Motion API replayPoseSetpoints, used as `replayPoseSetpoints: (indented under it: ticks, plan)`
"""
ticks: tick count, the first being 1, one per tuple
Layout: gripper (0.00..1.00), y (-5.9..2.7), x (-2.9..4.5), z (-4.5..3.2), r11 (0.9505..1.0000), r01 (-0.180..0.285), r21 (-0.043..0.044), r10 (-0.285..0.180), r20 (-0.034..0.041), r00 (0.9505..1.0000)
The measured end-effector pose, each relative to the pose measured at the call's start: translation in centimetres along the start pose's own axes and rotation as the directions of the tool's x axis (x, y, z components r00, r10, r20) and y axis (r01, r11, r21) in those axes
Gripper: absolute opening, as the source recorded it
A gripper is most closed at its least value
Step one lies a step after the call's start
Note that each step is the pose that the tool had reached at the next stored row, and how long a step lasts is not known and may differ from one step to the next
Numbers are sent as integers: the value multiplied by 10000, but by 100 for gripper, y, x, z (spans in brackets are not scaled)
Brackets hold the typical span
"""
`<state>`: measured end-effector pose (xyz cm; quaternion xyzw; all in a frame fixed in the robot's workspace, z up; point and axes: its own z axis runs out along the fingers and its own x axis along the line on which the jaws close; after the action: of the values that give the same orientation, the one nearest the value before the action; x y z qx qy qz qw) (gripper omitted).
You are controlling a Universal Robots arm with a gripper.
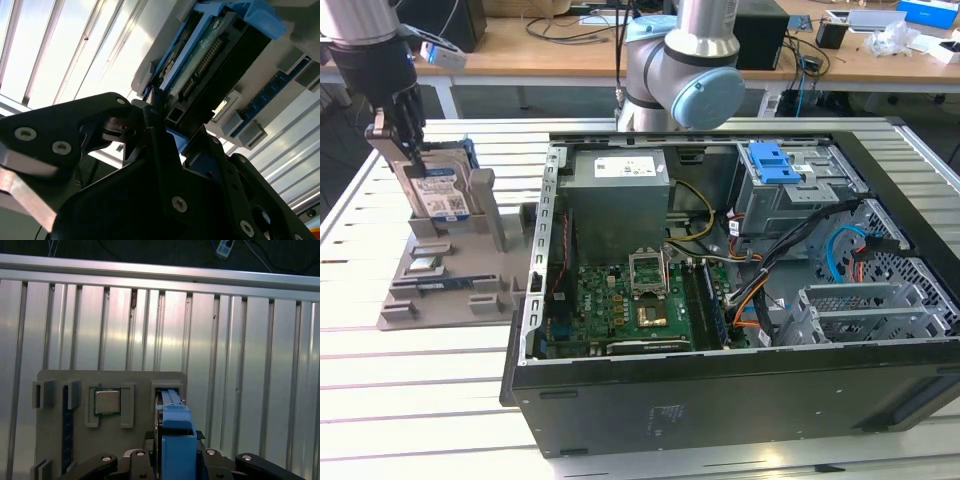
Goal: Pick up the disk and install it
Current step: 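Pick up the disk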
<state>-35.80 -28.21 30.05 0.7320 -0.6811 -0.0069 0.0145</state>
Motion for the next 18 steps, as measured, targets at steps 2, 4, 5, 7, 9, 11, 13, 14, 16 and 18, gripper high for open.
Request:
replayPoseSetpoints:
  ticks: [2, 4, 5, 7, 9, 11, 13, 14, 16, 18]
  plan:
    - [37, 2, 1, -59, 10000, 0, 0, 0, 0, 10000]
    - [37, 3, 1, -112, 10000, 0, 0, 0, 0, 10000]
    - [37, 5, 1, -151, 10000, 0, 0, 0, 0, 10000]
    - [37, 7, 2, -221, 10000, 0, 0, 0, 0, 10000]
    - [37, 8, 2, -273, 10000, 0, 0, 0, 1, 10000]
    - [37, 11, 3, -364, 10000, 0, -1, 0, 1, 10000]
    - [37, 13, 4, -437, 10000, 0, 0, 0, 1, 10000]
    - [37, 15, 4, -480, 10000, 0, -1, 0, 0, 10000]
    - [37, 16, 5, -525, 10000, 0, -1, 0, 0, 10000]
    - [37, 18, 6, -584, 10000, 1, 0, -1, 1, 10000]
